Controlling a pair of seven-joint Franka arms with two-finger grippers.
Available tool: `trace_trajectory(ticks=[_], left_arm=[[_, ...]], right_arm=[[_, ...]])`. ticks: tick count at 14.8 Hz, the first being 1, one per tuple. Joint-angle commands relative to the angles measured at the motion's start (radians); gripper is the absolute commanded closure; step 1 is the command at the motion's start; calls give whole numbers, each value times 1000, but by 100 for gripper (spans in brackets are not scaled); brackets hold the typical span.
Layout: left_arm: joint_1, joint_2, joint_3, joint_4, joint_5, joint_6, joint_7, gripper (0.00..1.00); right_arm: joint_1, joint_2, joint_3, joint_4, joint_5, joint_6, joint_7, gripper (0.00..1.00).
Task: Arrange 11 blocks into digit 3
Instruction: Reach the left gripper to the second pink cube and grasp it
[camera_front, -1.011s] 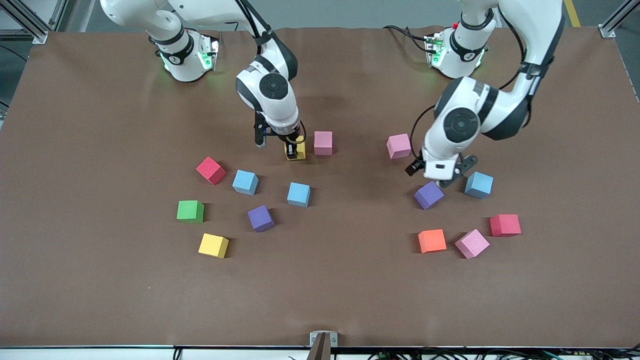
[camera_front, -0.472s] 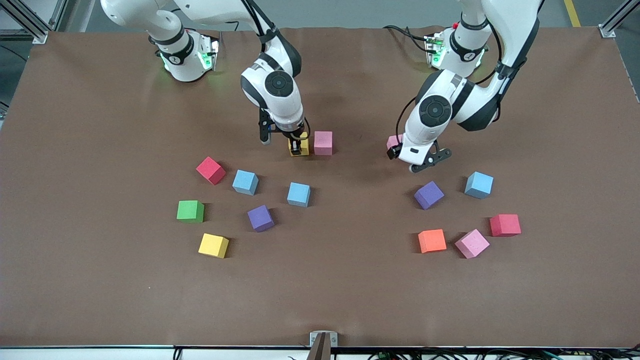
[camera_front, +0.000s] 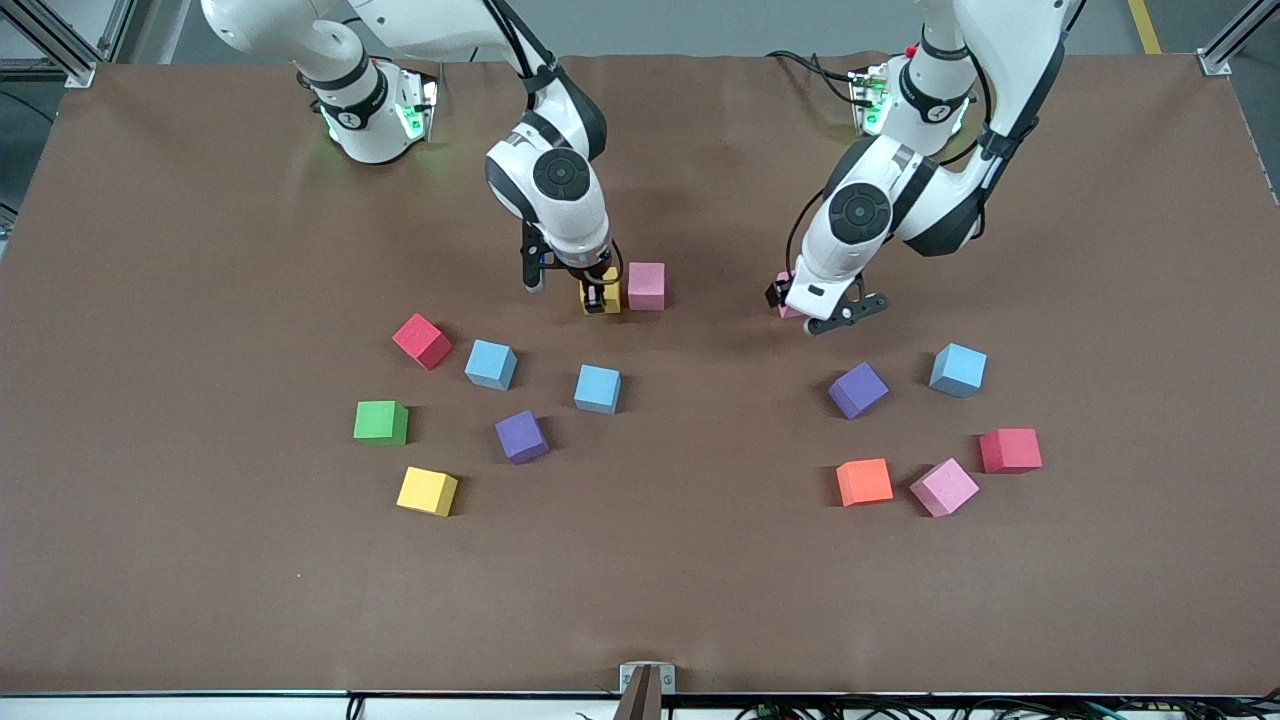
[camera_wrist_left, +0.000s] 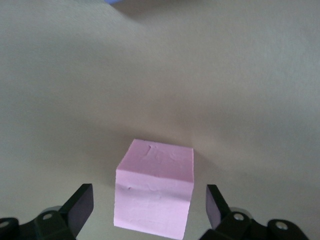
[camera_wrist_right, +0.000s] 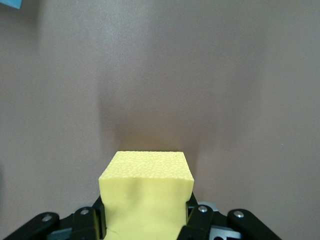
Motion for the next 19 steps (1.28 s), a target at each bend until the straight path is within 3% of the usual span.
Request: trace_trajectory(ticks=[1,5,8,9,13,14,19], left_arm=[[5,9,-5,-13,-18,24,50,1],[5,47,-4,-19,-17,65,52,5],[5,90,-4,-19,-14,108,52,15],[5,98,-4,-18,-9,117,52,21],[10,90,-5,-6,-15,116,30,66],[10,87,-5,-4,-18,114,15,71],[2,87,-28,71,-20,107,-254,76]], right_arm=[[16,16,-4,21,21,-1,20,100],[26,22,-4,22,21,-1,26,100],[33,22,-4,21,21,-1,28,100],[36,22,-4,21,21,-1,28,100],[38,22,-4,21,21,-1,28,100],[38,22,-4,21,21,-1,28,100],[36,22,-5,22,21,-1,28,100]])
